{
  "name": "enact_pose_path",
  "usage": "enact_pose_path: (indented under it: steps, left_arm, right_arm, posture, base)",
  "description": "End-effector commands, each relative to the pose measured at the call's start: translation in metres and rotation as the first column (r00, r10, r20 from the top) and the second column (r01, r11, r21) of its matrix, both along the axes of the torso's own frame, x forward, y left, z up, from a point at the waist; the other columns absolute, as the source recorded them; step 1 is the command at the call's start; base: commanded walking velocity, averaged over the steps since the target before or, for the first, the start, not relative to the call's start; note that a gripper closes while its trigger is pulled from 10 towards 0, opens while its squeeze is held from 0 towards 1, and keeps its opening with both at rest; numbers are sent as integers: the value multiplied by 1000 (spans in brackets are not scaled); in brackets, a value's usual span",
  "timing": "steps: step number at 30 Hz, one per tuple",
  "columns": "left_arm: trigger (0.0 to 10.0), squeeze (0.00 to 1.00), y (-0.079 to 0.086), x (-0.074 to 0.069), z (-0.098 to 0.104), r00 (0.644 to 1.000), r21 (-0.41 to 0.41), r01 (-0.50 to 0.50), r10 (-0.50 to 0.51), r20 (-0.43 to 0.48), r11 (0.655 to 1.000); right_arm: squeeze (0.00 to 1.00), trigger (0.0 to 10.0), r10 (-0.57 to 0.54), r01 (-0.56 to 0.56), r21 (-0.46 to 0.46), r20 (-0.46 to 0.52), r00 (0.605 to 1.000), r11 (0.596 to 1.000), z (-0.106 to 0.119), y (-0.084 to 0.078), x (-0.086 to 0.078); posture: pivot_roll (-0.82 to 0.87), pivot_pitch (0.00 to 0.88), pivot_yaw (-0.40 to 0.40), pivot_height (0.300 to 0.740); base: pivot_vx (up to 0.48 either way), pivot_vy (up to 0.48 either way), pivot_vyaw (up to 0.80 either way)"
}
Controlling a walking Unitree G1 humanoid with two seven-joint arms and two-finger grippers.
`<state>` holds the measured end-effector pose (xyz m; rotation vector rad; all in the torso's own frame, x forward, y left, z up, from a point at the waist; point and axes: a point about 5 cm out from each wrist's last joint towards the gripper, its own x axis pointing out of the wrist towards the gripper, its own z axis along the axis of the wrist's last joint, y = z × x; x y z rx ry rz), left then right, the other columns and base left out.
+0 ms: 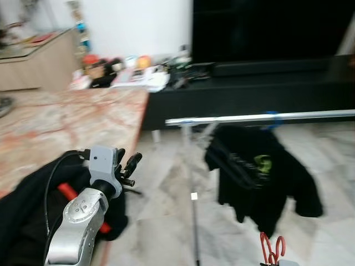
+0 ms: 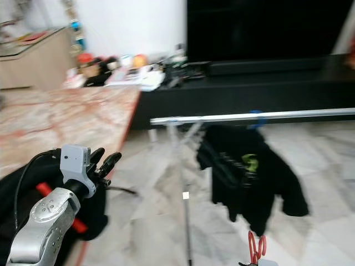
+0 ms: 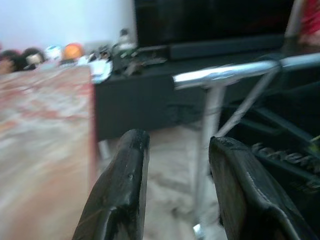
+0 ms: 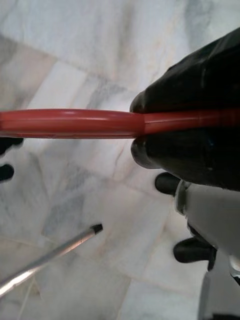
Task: Hang hanger
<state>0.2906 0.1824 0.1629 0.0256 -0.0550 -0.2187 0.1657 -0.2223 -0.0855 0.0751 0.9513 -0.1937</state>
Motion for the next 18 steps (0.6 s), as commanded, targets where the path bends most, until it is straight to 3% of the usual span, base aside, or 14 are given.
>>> enact_pose_path:
  steps: [1, 6, 14, 18]
  left_arm:
    - [10000, 0, 4, 0, 4, 1000, 3, -17, 17, 19, 1000]
    - [10000, 0, 2, 1, 0, 1000, -3, -17, 17, 8, 1000]
    - [10000, 0, -13, 2, -23, 998, -10, 2, -2, -60, 1000]
    - [10000, 0, -12, 6, -34, 995, -3, -10, 10, -101, 1000]
  right_arm:
    - [0, 10000, 4, -4, 26, 0, 1000, 1000, -2, 9, 1]
    - [0, 10000, 0, 0, 27, 2, 1000, 1000, -1, 9, 3]
    - [0, 10000, -2, 1, 35, 12, 1000, 999, 1, 13, 8]
    - [0, 10000, -9, 8, 38, 15, 1000, 999, 1, 16, 10]
  posture:
    - [120, 42, 53, 740]
    - [121, 29, 53, 740]
    - [117, 0, 64, 740]
    - [116, 0, 76, 740]
  base:
    - [0, -480, 0]
    - [0, -480, 0]
    - [0, -480, 0]
    - [0, 0, 0]
